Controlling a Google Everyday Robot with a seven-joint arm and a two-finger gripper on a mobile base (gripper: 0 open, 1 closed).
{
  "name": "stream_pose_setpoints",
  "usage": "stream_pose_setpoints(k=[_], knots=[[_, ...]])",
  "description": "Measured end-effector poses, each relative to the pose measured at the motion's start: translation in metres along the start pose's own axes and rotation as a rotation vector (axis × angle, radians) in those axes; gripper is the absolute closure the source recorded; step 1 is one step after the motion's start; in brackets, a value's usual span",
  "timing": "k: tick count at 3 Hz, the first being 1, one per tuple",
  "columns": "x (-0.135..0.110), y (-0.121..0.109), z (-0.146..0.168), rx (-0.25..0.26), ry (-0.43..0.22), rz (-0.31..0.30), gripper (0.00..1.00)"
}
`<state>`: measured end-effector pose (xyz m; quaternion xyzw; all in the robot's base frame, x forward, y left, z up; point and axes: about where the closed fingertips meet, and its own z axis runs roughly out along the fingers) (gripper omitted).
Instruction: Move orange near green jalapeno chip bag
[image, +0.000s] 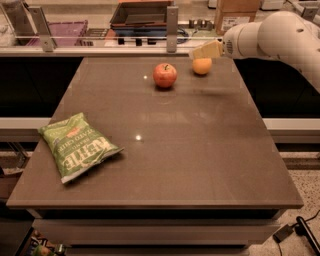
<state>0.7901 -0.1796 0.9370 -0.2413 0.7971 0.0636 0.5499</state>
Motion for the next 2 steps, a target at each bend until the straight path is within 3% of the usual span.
stream_pose_setpoints(k=[2], knots=[[0.026, -0.001, 0.011, -0.029, 0.027, 0.01, 0.0]])
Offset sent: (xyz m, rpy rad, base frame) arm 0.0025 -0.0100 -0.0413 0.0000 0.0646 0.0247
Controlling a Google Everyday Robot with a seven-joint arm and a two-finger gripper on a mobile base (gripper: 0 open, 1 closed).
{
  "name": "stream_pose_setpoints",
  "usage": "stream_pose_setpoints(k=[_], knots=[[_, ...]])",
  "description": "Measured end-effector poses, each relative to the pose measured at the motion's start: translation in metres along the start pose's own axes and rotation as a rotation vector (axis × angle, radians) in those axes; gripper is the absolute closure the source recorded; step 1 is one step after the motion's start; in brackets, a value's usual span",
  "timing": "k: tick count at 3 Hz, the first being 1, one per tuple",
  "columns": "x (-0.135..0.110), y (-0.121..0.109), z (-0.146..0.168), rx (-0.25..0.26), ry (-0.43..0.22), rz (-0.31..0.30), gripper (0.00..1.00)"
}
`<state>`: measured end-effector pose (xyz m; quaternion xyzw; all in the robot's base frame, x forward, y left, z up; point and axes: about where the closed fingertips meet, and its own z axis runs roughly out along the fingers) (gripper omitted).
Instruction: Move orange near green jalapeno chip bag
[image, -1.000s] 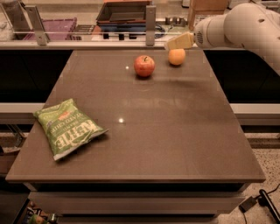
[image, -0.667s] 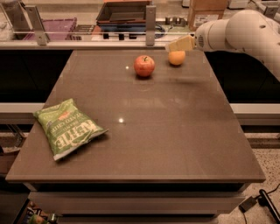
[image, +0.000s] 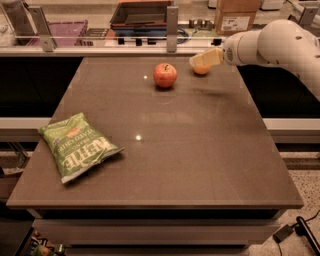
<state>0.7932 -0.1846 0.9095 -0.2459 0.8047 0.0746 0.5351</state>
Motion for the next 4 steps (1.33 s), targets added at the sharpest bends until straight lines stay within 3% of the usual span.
stream_pose_setpoints(k=[3, 4], knots=[[0.012, 0.025, 0.027, -0.069, 0.058, -0.023, 0.0], [0.017, 0.021, 0.036, -0.082, 0.059, -0.013, 0.0]])
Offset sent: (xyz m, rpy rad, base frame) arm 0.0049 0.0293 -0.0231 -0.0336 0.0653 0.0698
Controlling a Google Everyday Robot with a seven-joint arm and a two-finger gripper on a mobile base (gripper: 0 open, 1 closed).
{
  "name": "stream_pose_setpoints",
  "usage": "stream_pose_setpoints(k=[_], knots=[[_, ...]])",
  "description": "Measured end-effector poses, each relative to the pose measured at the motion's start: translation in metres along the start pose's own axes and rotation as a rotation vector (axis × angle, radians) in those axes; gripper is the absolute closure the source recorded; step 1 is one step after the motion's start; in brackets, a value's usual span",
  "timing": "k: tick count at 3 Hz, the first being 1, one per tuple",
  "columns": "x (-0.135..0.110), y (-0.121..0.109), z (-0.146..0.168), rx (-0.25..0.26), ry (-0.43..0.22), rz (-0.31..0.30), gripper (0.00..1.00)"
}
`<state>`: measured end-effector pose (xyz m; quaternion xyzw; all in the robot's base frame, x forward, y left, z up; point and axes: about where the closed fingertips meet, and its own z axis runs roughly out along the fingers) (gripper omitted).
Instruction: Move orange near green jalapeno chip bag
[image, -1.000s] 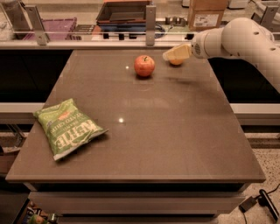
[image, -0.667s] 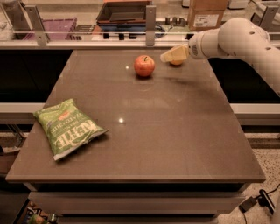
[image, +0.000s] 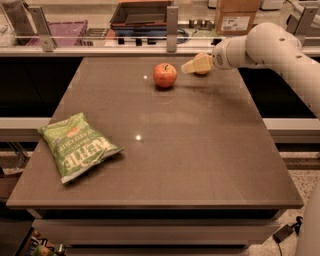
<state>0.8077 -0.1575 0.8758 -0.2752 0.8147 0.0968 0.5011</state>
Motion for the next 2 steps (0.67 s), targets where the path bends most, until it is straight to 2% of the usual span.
stream_pose_setpoints(k=[2], knots=[[0.011, -0.014, 0.02, -0.035, -0.017, 0.027, 0.0]])
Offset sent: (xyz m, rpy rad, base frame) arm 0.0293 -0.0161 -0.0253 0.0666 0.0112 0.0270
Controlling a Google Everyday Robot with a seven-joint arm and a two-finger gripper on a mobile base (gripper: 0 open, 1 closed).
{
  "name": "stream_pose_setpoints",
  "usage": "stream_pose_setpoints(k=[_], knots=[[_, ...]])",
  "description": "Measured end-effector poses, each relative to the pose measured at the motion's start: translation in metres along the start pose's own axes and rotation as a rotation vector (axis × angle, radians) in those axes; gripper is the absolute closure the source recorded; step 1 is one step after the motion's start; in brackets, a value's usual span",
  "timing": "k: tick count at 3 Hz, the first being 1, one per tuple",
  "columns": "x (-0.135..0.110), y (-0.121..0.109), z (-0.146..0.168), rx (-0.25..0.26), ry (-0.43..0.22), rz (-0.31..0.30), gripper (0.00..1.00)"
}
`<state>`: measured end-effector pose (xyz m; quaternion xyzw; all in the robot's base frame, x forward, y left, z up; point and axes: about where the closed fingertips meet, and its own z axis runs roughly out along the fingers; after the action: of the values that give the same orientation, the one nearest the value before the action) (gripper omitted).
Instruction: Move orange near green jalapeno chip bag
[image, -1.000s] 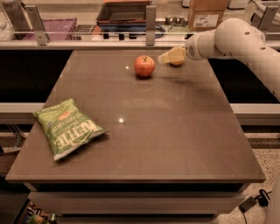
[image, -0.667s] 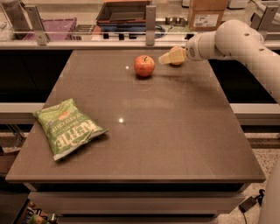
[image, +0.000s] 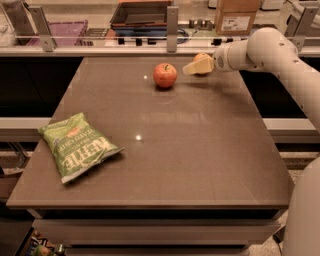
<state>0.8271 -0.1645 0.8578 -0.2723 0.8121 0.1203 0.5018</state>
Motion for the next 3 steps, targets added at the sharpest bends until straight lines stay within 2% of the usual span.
stream_pose_setpoints(k=[1, 3], knots=[[0.0004, 0.0017, 0.0023, -0.003, 0.001, 0.0, 0.18], [0.0022, 0.0057, 0.0074, -0.011, 0.005, 0.0, 0.64]])
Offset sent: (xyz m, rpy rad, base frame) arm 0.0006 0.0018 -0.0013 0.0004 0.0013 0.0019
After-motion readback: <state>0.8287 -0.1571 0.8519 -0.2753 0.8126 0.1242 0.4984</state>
